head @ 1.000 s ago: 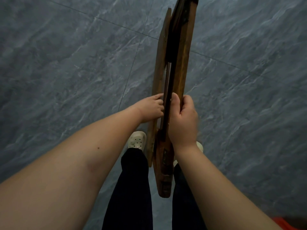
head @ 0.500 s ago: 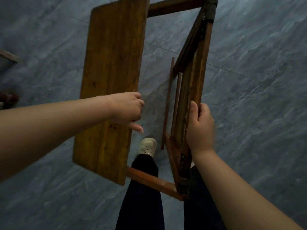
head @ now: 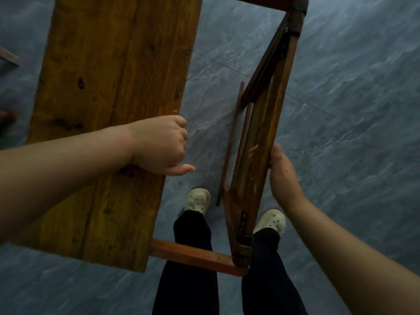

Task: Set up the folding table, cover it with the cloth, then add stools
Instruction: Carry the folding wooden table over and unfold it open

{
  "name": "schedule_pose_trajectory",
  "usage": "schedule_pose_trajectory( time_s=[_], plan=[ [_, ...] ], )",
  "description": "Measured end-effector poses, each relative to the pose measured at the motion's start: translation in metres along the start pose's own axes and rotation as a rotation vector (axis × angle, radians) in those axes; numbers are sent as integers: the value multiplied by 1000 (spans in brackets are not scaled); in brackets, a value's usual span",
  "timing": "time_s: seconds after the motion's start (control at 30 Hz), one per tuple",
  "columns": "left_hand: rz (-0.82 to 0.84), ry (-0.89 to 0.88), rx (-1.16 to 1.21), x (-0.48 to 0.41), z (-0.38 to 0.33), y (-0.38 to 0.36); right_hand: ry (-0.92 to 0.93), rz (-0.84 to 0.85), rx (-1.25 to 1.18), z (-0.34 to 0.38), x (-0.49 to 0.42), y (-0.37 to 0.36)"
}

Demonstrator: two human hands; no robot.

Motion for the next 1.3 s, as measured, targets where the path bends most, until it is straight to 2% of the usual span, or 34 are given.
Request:
schedule_pose_trajectory(
  time_s=[0.17,0.23,0.3,0.4,0.47,0.6,0.7,0.83,0.9,0.97,1.07,1.2,1.3],
  plan=[
    [-38,-11,-9,-10,-7,0,132,30,98,-12,-10,14],
    [-40,-19,-8,-12,-9,-2,172,11,223,-12,-13,20],
    [-30,-25,-2,-14,-10,-3,205,61,395,-12,-16,18],
    [-29,-21,5,-15,-9,-4,438,387,843,-23,-13,-5],
    [-19,-24,14,-16,-9,-4,518,639,1042,-47,-10,-15],
    [-6,-36,16,-16,-9,-7,738,839,1329,-61,-12,-24],
    [3,-33,7,-16,-9,-9,808,933,1383,-63,-19,-29],
    [-3,-18,1,-19,-9,-9,685,1129,1308,-77,-25,-34],
    [-9,-13,3,-20,-10,-8,556,1197,1262,-84,-30,-32],
    [-24,-6,-15,-22,-10,-5,523,1178,1220,-84,-34,-30],
    [-32,11,-35,-23,-8,-4,778,1179,1308,-75,-29,-30],
    [5,32,-49,-9,0,-8,779,1332,1490,-82,-21,-3],
    [17,29,-61,-3,3,-7,881,1296,1480,-74,-16,16]
  ],
)
Point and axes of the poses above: each hand's wrist, its own x-axis away from the middle knuckle, its own y-axis out of the back of the hand, z = x × y, the point moved 8 cm from there along -x, towards the middle knuckle, and after that the axes turned 11 degrees about y, right-handed, at the moved point
